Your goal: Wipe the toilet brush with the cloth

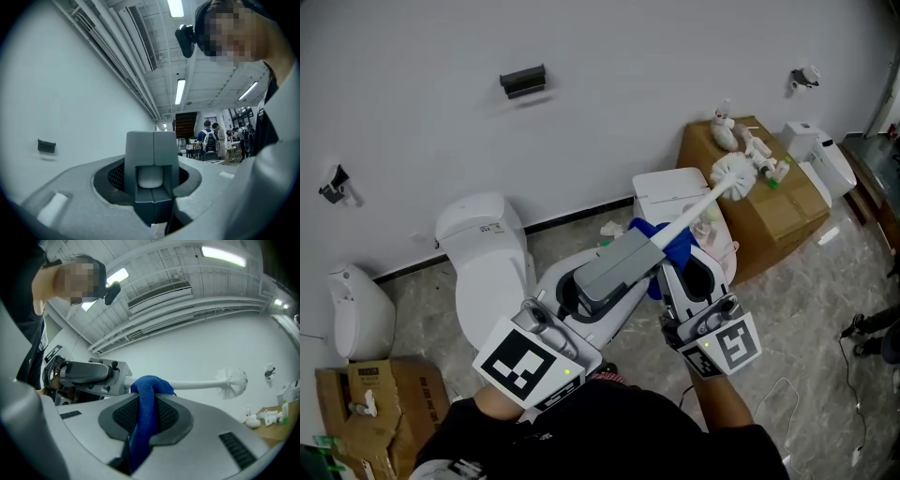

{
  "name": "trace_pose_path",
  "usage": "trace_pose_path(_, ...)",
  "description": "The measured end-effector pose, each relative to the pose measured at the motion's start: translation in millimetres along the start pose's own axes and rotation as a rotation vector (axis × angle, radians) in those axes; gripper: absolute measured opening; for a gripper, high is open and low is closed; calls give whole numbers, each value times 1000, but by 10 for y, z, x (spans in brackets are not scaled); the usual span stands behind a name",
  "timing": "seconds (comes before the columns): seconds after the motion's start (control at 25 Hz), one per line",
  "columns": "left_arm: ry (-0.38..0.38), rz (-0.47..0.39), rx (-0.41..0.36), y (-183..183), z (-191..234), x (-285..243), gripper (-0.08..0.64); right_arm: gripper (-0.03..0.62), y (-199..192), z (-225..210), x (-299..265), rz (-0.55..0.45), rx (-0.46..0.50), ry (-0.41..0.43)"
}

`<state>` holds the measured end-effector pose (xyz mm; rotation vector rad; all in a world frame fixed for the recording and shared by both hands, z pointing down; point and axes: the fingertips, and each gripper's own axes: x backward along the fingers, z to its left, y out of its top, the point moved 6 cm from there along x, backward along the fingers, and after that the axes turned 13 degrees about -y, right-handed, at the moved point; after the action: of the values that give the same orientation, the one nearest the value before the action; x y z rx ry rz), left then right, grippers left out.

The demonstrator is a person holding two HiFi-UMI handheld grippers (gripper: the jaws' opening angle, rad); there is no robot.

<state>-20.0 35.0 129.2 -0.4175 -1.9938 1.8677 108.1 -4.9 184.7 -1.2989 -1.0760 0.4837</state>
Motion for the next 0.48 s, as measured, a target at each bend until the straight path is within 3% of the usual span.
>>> trace_pose_path(0.48, 11, 7, 5, 0, -49, 96, 167, 64, -14, 1, 6, 8, -8, -10)
